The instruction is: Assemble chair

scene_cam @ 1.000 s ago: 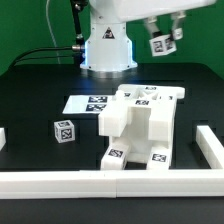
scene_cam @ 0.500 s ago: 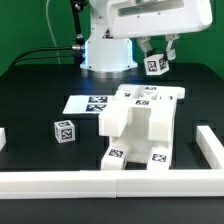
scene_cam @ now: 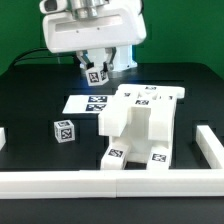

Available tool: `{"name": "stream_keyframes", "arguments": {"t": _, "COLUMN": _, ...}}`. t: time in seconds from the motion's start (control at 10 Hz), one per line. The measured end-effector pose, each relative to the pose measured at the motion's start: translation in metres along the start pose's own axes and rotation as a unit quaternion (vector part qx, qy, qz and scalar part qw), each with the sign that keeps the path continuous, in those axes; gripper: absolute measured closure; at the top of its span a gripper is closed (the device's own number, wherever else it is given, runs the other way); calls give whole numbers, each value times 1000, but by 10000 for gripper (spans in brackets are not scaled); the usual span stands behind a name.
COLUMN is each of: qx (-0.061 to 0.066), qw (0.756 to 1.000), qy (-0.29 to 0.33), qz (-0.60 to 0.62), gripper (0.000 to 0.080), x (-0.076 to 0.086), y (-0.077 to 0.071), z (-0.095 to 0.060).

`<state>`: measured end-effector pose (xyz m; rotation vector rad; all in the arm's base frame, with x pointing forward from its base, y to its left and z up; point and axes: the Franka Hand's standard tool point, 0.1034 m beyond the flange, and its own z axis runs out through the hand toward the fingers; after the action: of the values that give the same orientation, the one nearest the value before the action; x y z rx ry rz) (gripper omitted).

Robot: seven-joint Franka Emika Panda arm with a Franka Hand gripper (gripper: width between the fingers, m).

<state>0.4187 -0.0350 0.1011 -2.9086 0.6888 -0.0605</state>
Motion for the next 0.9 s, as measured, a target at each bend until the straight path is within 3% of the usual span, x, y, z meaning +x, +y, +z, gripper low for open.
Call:
{"name": "stream_keyframes", "arguments": {"t": 0.3, "qx": -7, "qw": 1000, "qy": -6, "qz": -26, "gripper": 518, "x": -1, "y": 10, "z": 5}}
{"name": "stream_keyframes", "arguments": {"t": 0.5, "qx": -5, "qw": 998, "qy": -8, "qz": -60, "gripper": 518, "x": 11, "y": 58, "z": -3}}
{"name": "stream_keyframes", "arguments": {"t": 0.6, "qx": -2, "qw": 998, "qy": -8, "qz": -65, "gripper": 518, "x": 16, "y": 69, "z": -6}}
{"name": "stream_keyframes", "arguments": {"t": 0.9, "qx": -5, "qw": 997, "qy": 0, "qz": -76, "gripper": 518, "x": 18, "y": 69, "z": -6}}
